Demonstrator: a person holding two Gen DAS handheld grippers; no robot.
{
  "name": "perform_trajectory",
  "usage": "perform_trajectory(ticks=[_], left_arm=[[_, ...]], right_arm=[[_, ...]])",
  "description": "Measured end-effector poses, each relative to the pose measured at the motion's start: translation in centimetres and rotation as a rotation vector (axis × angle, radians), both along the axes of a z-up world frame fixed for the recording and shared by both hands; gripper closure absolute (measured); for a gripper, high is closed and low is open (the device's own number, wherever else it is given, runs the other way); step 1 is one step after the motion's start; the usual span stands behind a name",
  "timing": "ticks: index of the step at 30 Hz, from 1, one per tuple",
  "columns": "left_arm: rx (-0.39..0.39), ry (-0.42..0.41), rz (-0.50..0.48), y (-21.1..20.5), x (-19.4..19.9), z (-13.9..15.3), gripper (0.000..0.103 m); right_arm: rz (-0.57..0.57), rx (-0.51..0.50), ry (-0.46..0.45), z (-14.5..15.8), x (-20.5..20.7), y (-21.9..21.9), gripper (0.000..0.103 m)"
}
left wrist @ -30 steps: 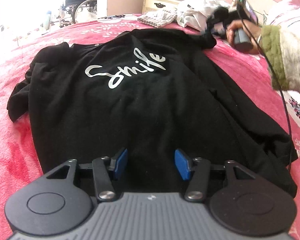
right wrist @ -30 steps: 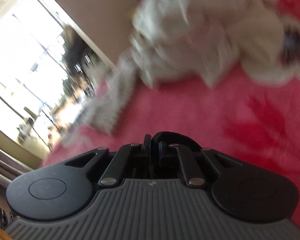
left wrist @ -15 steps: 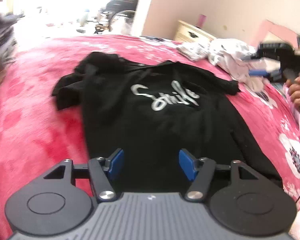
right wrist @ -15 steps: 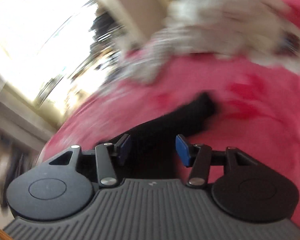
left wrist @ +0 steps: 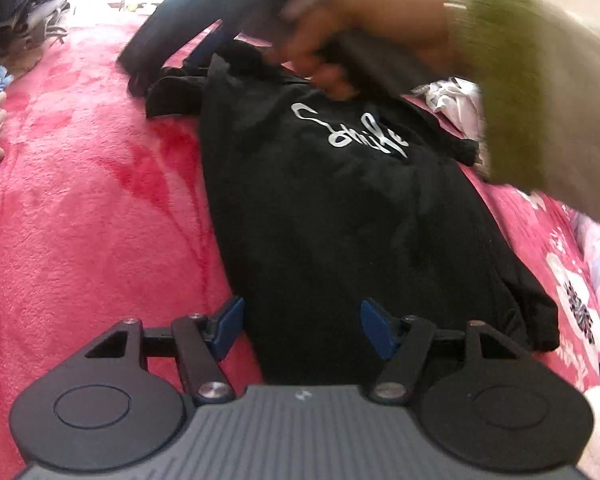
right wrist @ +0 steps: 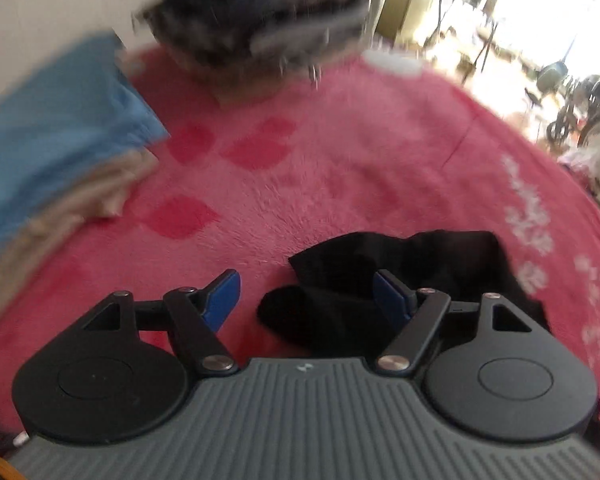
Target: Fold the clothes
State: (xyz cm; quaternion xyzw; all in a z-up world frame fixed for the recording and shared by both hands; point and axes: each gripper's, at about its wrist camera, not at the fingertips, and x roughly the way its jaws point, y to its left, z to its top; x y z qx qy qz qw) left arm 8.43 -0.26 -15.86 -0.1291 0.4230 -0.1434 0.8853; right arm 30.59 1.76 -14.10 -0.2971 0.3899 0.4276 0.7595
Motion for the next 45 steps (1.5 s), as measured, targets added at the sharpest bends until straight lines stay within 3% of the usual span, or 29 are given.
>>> perform_trajectory(ticks=[2, 3, 5, 7, 10, 12, 17, 19, 22, 24, 28, 30, 35, 38, 42, 45], left_arm=[[-0.008, -0.008, -0.001, 0.1, -0.1, -0.2, 0.035], [-0.010, -0.014, -0.003, 0.0, -0.1, -0.3, 0.033], [-0.011, -0.033, -0.007, -0.2, -0.4, -0.5, 0.031], [-0.021, -0.051, 0.001, -0.1, -0.9, -0.7, 0.029], [-0.045, -0.068, 0.012, 0.1, -1.5, -0.9, 0.028], [-0.069, -0.072, 0.020, 0.5, -1.6, -0.9, 0.028], [-0.117, -0.069, 0.025, 1.1, -1.7, -1.0, 0.028], [-0.122, -0.067, 0.024, 1.0, -1.6, -1.0, 0.028], [-0.123, -0.064, 0.022, 1.1, -1.7, -1.0, 0.028], [-0.118, -0.062, 0.022, 1.1, -1.7, -0.9, 0.028], [-0.113, -0.049, 0.033, 1.0, -1.9, -0.6, 0.028], [-0.118, -0.040, 0.047, 1.2, -2.0, -0.4, 0.028], [-0.136, -0.049, 0.111, 2.9, -2.7, 1.2, 0.028], [-0.158, -0.076, 0.157, 4.5, -3.5, 2.9, 0.028], [-0.165, -0.123, 0.199, 5.9, -4.7, 5.4, 0.028], [-0.163, -0.140, 0.208, 6.3, -5.2, 6.9, 0.028]], right_arm=[[-0.044, -0.048, 0.035, -1.7, 1.7, 0.3, 0.031], [-0.072, -0.021, 0.093, -2.2, 2.6, 0.2, 0.033], [-0.151, 0.039, 0.154, -1.8, 4.1, -0.8, 0.052], [-0.219, 0.088, 0.197, -0.9, 5.2, -1.8, 0.094], [-0.292, 0.170, 0.259, 0.4, 6.8, -3.4, 0.097], [-0.333, 0.269, 0.312, 1.5, 7.9, -4.3, 0.097], [-0.348, 0.705, 0.475, 4.7, 9.1, -7.0, 0.097], [-0.331, 0.800, 0.518, 4.8, 9.3, -6.6, 0.097], [-0.313, 0.845, 0.551, 3.4, 9.2, -4.8, 0.097], [-0.319, 0.851, 0.633, 1.1, 9.5, -3.4, 0.093], [-0.450, 0.659, 0.754, -4.0, 10.0, -0.7, 0.077], [-0.511, 0.623, 0.758, -4.5, 9.7, -1.2, 0.077], [-0.537, 0.804, 0.696, 2.3, 7.5, -9.0, 0.068], [-0.556, 0.889, 0.586, 8.7, 4.8, -16.7, 0.054], [-0.620, 0.997, 0.419, 16.9, -2.4, -28.6, 0.045], [-0.706, 1.030, 0.291, 21.1, -9.3, -36.4, 0.040]])
